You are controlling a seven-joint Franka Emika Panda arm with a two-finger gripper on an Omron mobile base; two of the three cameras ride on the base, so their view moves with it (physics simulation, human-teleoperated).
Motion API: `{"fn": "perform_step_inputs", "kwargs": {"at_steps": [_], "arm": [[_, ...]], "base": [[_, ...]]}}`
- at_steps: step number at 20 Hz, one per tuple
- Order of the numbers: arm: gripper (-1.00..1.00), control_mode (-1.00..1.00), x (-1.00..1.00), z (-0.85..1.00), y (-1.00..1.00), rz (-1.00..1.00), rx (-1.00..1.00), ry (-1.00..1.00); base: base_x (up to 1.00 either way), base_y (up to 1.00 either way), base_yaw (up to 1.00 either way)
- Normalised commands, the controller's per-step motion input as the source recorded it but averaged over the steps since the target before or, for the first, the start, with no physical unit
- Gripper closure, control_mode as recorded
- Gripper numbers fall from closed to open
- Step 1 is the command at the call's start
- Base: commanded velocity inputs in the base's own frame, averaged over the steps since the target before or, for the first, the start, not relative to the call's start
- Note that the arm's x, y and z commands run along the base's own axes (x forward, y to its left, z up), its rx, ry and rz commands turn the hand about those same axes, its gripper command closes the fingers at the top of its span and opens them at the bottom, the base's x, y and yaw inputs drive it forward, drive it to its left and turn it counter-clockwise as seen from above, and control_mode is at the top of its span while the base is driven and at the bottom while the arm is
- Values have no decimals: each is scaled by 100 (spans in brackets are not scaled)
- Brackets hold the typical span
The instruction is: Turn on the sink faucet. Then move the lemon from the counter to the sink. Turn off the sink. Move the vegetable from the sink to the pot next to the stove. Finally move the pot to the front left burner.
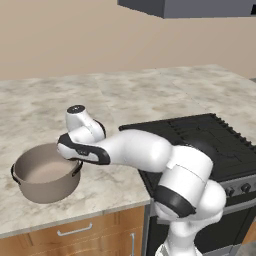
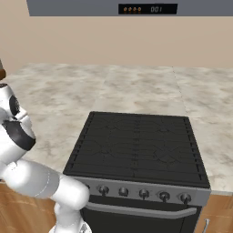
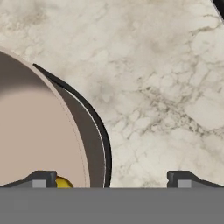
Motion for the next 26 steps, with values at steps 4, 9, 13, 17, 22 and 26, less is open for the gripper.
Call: {"fn": "perform_step_inputs", "kwargs": {"at_steps": [4, 9, 13, 17, 22, 26], "arm": [[-100, -100, 7, -14, 4, -2, 0, 0], [-100, -100, 8, -12, 7, -1, 0, 0], [-100, -100, 5, -14, 9, 0, 0, 0], [-100, -100, 1, -20, 2, 0, 0, 0], [100, -100, 1, -22, 1, 0, 0, 0], [100, -100, 0, -1, 0, 0, 0, 0]], "base": [[0, 0, 0], [0, 0, 0], [0, 0, 0], [0, 0, 0], [0, 0, 0], [0, 0, 0]]}}
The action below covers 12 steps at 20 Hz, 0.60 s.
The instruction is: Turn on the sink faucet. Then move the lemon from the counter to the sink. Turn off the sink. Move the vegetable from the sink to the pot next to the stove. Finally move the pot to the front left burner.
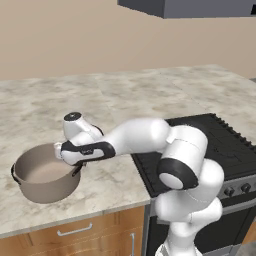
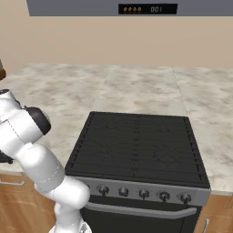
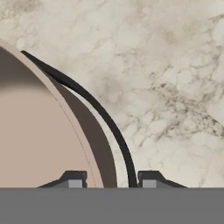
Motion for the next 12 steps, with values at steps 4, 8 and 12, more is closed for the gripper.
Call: {"fn": "perform_step_inputs", "kwargs": {"at_steps": [4, 8, 12], "arm": [[100, -100, -5, 8, -7, -6, 0, -9], [100, -100, -29, 37, -38, -24, 2, -13], [100, -100, -24, 43, -65, -35, 8, -6]], "base": [[0, 0, 0], [0, 0, 0], [0, 0, 0]]}}
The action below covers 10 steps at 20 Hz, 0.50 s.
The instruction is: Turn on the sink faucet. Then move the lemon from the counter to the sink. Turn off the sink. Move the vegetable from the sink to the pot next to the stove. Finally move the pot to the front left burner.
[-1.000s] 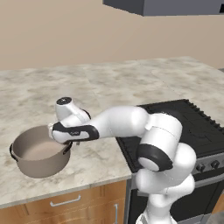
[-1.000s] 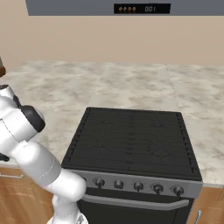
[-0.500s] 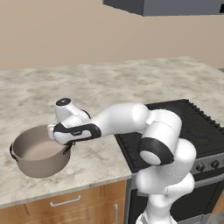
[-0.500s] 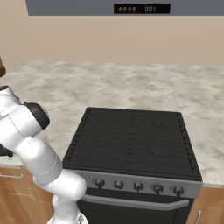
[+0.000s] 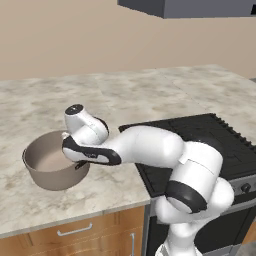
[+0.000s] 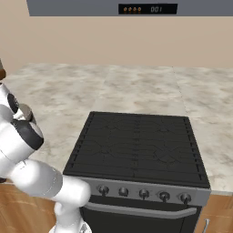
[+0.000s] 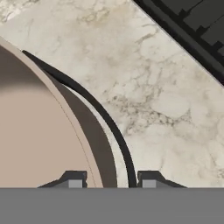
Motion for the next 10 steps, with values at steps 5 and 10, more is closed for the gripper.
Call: {"fn": "perform_step_inputs", "kwargs": {"at_steps": [5, 10], "arm": [[100, -100, -11, 34, -68, -39, 8, -3], [100, -100, -5, 11, -66, -38, 1, -12]], "base": [[0, 0, 0], [0, 0, 0]]}}
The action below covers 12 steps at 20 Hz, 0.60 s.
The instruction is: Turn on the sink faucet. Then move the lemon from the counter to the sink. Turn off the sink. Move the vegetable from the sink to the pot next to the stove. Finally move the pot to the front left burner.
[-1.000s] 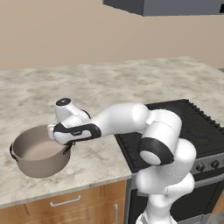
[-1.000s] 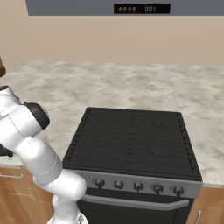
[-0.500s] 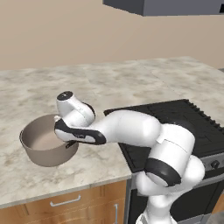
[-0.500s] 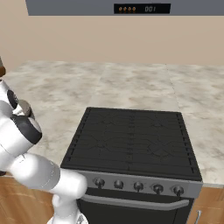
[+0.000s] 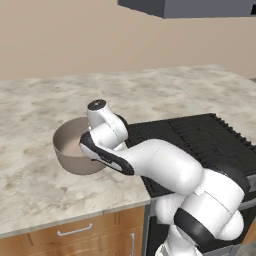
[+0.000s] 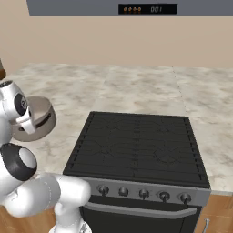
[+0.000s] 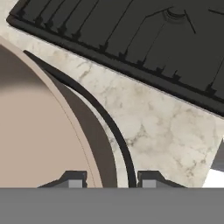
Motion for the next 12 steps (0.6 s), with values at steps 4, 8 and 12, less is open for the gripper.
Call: {"fn": "perform_step_inputs", "kwargs": {"at_steps": [4, 8, 12], "arm": [[100, -100, -11, 8, -67, -37, 0, -13], [100, -100, -15, 16, -65, -38, 0, -10], [100, -100, -25, 16, -68, -38, 0, -6]], "base": [[0, 0, 0], [0, 0, 0], [0, 0, 0]]}}
